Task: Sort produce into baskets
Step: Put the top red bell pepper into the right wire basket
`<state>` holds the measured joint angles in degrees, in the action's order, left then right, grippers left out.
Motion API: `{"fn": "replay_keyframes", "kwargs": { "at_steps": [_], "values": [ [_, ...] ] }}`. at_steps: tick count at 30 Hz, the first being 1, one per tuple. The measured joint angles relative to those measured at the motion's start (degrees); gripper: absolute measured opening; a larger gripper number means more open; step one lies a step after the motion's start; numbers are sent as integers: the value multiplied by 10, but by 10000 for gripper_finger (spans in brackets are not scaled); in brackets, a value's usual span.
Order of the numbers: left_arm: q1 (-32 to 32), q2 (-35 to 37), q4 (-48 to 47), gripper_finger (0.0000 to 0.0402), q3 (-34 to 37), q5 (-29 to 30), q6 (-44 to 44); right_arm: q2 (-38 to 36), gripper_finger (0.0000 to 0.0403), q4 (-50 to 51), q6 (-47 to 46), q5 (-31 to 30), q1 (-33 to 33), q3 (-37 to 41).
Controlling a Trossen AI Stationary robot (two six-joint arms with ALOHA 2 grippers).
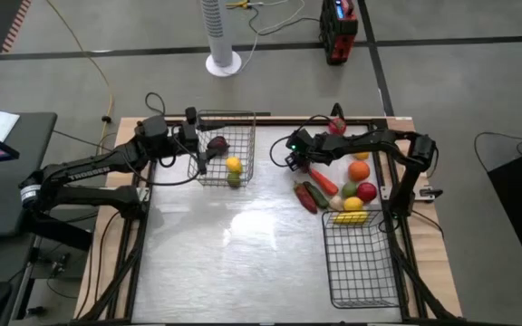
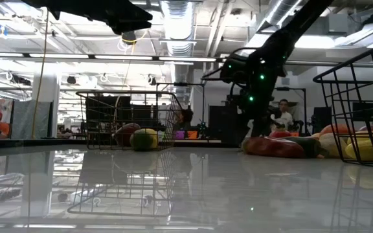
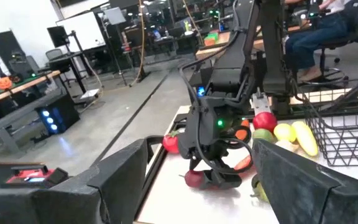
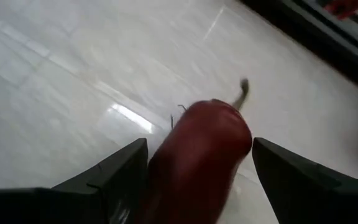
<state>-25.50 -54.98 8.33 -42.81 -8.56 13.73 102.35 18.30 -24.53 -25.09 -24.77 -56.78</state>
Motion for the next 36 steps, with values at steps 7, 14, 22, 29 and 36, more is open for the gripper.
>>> {"fn": "replay_keyframes", "kwargs": {
  "at_steps": [7, 14, 22, 29, 36],
  "values": [
    [0, 0, 1, 279, 0, 16, 0, 0, 315, -11, 0, 25, -9, 18],
    [0, 0, 0, 279, 0, 27, 2, 0, 295, -10, 25, 26, 8, 18],
    [0, 0, -4, 279, 0, 28, 8, 0, 226, -5, 44, 46, 11, 18],
    [0, 0, -4, 279, 0, 28, 8, -11, 171, 9, 63, 77, 14, 16],
    [0, 0, -6, 279, 0, 28, 8, -118, 195, 53, 59, 78, 56, 3]
  ]
}}
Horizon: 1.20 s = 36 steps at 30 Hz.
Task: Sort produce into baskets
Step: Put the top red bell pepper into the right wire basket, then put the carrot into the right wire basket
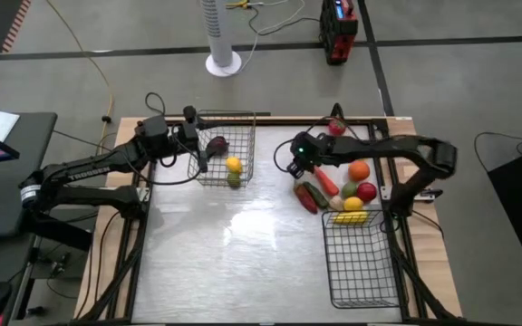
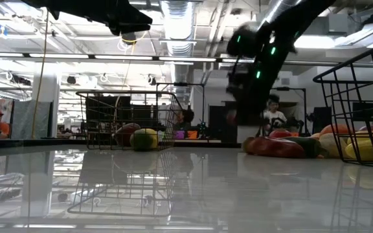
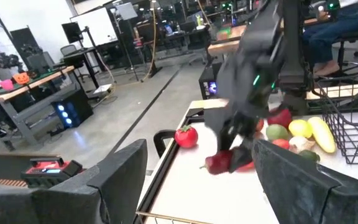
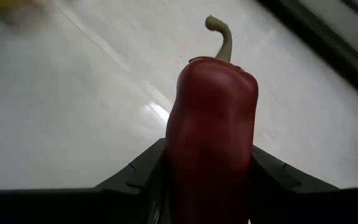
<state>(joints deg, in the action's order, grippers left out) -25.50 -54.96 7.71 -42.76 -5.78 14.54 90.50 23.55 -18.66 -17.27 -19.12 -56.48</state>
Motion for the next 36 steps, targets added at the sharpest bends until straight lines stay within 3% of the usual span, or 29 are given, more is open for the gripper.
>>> {"fn": "replay_keyframes", "kwargs": {
  "at_steps": [3, 8, 14, 22, 29, 36],
  "values": [
    [0, 1, -9, 279, 0, 2, 0, -63, 191, 9, -10, 3, 47, -1],
    [0, 6, -10, 279, 0, 3, 0, -162, 179, 42, -35, 58, 146, -1],
    [0, 7, -10, 279, 0, 3, -10, -246, 196, 118, -104, 122, 291, -1],
    [0, 6, -9, 279, 0, 5, -17, -279, 195, 254, -341, 111, 466, -1],
    [0, 6, -8, 279, 0, 6, -18, -274, 223, 355, -509, 114, 511, -1],
    [0, 6, -7, 279, 0, 6, -22, -276, 267, 391, -504, 121, 502, -1]
  ]
}}
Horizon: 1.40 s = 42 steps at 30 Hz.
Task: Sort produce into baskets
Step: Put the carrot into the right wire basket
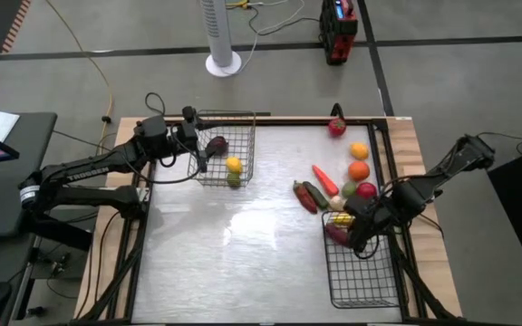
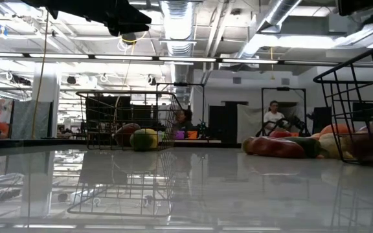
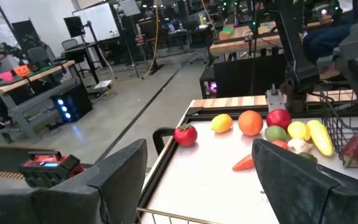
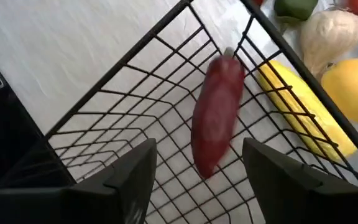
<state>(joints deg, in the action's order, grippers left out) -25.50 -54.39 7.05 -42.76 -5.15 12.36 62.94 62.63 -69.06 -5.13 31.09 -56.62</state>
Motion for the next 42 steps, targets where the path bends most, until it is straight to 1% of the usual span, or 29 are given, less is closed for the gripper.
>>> {"fn": "replay_keyframes", "kwargs": {
  "at_steps": [4, 8, 11, 13, 15, 18, 21, 24, 27, 30, 36, 42],
  "values": [
    [0, 0, 2, 279, 0, 0, -2, -1, 269, 4, 50, -11, -40, -7],
    [0, 0, 2, 279, 0, 0, -2, 0, 270, 2, 125, -43, -110, -33],
    [0, 0, 4, 279, 0, 0, -2, 1, 270, 1, 171, -82, -182, -42],
    [0, 0, 4, 279, 0, 0, -2, 11, 270, 2, 199, -87, -239, -43],
    [0, 0, 4, 279, 0, 0, -2, 29, 270, 3, 232, -89, -295, -43],
    [0, 0, 9, 279, 0, 0, -2, 63, 270, -11, 293, -116, -376, -42],
    [0, 0, 10, 279, 0, 0, -2, 96, 270, -47, 361, -117, -450, -42],
    [0, 0, 6, 279, 0, 0, -1, 130, 270, -70, 418, -102, -496, -42],
    [0, 0, -3, 279, 0, 0, 5, 163, 270, -94, 477, -60, -507, -42],
    [0, 0, -8, 279, 0, 0, 8, 194, 270, -109, 495, -21, -493, -42],
    [0, 0, -16, 279, 0, 0, 6, 268, 270, -84, 496, -23, -470, -42],
    [1, 0, -16, 279, 0, 0, -9, 291, 270, -80, 492, -34, -474, -41]
  ]
}}
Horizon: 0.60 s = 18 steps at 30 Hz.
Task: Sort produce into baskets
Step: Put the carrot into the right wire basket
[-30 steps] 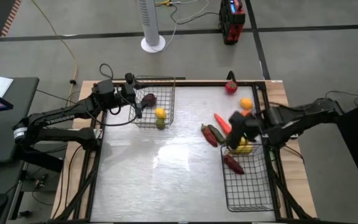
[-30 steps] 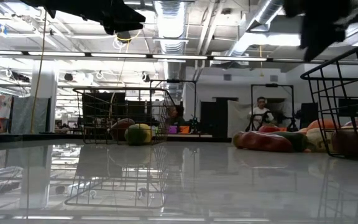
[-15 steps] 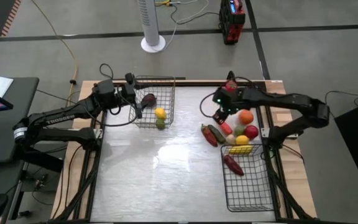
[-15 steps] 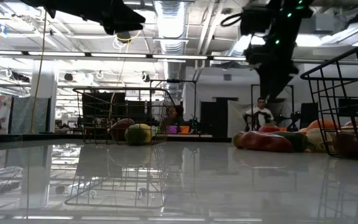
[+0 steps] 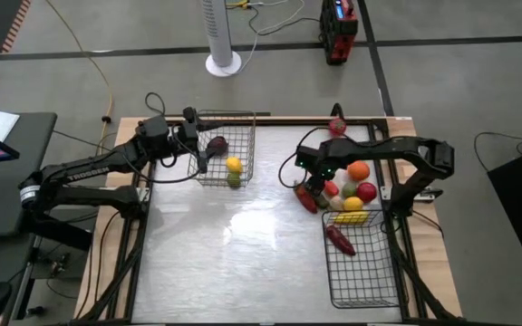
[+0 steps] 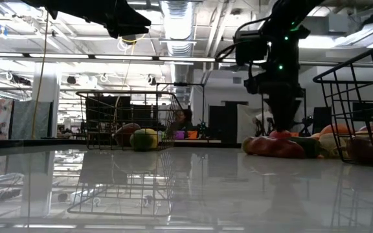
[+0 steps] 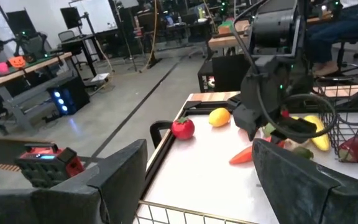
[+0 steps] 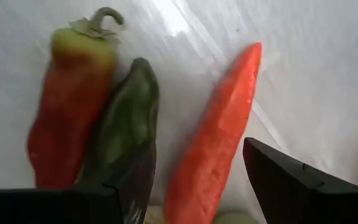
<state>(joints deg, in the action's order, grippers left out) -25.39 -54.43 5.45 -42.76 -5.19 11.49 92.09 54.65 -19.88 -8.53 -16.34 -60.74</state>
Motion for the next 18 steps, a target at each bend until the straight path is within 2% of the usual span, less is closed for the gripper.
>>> {"fn": "replay_keyframes", "kwargs": {
  "at_steps": [13, 18],
  "values": [
    [0, 0, -2, 279, 0, 0, 8, -38, 269, -78, -24, 22, -18, 103],
    [0, 0, 0, 279, 0, 0, 8, -37, 252, -90, -33, 32, -19, 132]
  ]
}}
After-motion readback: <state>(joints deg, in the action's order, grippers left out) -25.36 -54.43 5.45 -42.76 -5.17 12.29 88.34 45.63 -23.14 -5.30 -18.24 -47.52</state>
